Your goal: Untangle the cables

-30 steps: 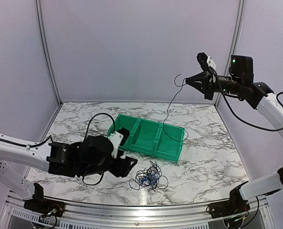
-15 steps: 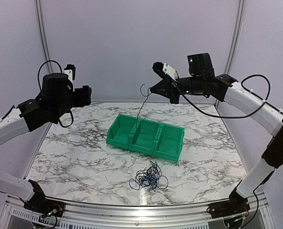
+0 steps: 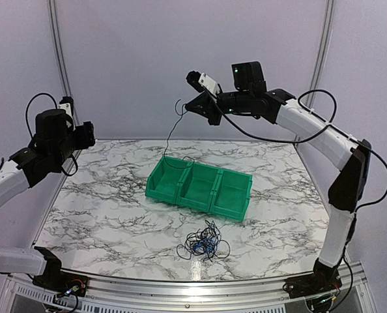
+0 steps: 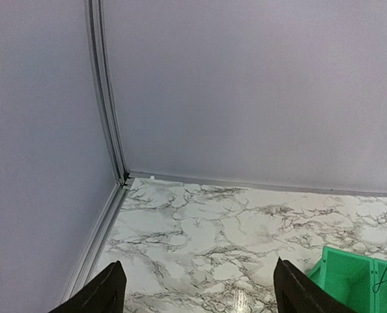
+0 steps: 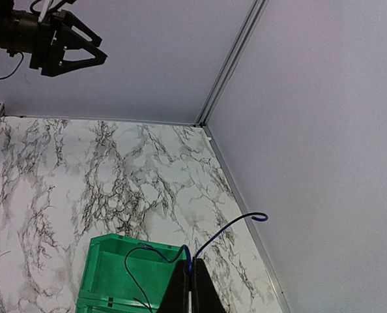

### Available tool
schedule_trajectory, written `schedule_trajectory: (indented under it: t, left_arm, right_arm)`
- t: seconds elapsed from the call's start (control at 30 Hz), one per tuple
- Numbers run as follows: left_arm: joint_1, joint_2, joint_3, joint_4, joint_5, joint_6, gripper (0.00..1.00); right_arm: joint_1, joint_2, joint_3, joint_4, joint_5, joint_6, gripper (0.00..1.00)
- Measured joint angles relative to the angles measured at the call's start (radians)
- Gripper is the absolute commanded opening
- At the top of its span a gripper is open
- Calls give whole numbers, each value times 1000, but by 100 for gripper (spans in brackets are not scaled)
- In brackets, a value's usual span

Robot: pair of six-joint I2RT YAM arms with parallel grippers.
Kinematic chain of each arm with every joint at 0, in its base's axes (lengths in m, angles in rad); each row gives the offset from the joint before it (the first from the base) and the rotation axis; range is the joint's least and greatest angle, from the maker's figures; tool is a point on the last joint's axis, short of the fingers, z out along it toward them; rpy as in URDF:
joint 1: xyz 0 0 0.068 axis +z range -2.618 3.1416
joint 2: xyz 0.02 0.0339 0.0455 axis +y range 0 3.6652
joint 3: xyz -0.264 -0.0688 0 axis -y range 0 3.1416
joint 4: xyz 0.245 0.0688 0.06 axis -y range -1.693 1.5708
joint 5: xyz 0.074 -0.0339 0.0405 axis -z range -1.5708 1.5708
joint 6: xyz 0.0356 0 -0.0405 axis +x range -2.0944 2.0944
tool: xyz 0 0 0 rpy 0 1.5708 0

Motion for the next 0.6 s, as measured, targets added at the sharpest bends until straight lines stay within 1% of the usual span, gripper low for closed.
schedule_trajectory:
  t: [0.1,0.3,0.47,0.6]
  left_arm:
    - [7,-42,0,26,-20,17,81]
    - [15,-35,-5,32,-28,31,80]
    - [15,-32,-6,32,-19,31,80]
    - [18,-32,-6,32,-8,31,80]
  right_arm:
    - [1,65,63,18,-6,21,0]
    - [4,193,120,45,-14,69,0]
    - [7,277,121,45,-11,84,0]
    - [7,288,87,43,-5,83,0]
